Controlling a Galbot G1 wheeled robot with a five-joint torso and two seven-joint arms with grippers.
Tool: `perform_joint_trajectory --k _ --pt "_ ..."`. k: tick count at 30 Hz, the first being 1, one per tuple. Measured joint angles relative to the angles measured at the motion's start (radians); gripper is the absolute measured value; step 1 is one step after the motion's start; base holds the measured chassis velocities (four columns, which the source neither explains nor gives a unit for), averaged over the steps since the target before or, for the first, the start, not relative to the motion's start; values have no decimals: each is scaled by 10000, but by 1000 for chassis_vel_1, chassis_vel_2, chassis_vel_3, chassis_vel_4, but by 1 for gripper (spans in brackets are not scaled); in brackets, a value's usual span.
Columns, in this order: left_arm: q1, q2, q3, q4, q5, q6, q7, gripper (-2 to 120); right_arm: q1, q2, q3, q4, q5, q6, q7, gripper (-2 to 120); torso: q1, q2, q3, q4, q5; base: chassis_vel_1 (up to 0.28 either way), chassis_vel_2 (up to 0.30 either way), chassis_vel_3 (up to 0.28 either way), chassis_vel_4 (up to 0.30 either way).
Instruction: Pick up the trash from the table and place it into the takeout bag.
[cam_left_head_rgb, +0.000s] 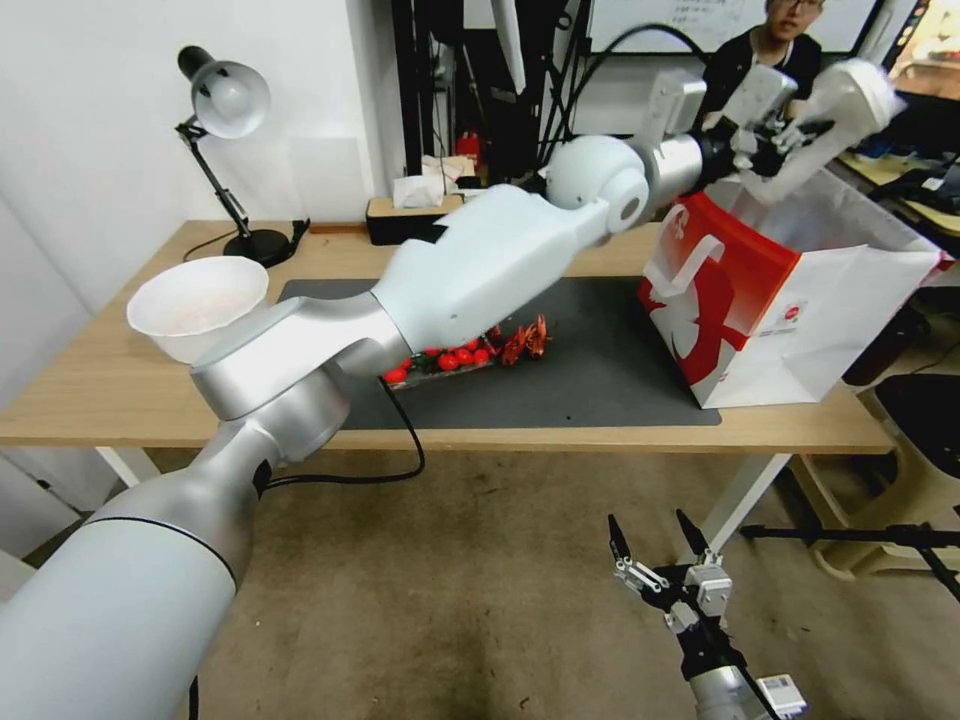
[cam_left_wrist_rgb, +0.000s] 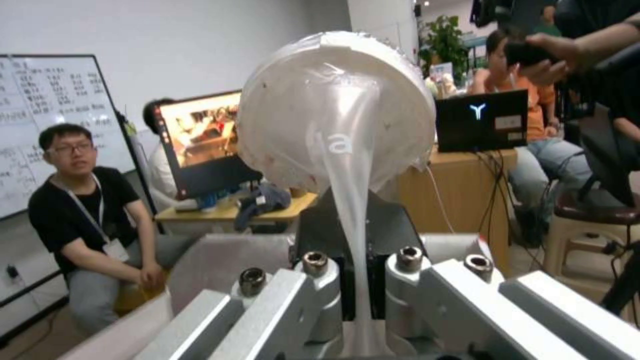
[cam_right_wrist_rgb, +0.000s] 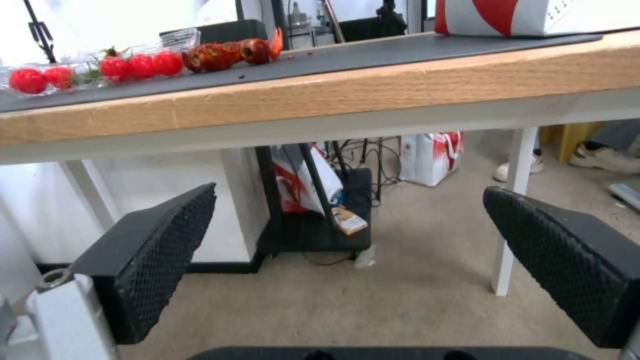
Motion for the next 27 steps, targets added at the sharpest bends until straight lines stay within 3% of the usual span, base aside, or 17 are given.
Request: perform_joint_trajectory --k 10,17,21,22,25,26,27 --pt "316 73 230 82 210 -30 -310 1 -21 7 20 -6 22 8 -6 100 0 0 0 2 0 0 0 0 0" --pt "315 185 308 -178 221 28 -412 29 -21 13 35 -7 32 26 -6 100 1 -1 0 0 -1 0 0 0 0" --pt "306 214 328 -238 221 37 -430 34 -20 19 32 -6 32 28 -7 100 1 -1 0 0 0 0 0 0 0" --pt "303 230 338 -274 221 45 -437 40 -20 21 30 -7 33 28 -6 100 0 0 0 1 0 0 0 0 0" --pt "303 230 338 -274 221 45 -437 40 -20 21 30 -7 33 28 -6 100 0 0 0 1 0 0 0 0 0" --pt "302 263 352 -339 221 65 -451 57 -19 24 25 -6 32 29 -7 100 0 -1 0 1 -1 0 0 0 0" --pt "302 302 366 -409 221 79 -463 65 -20 26 20 -7 33 29 -7 100 0 -1 0 0 -1 0 0 0 0"
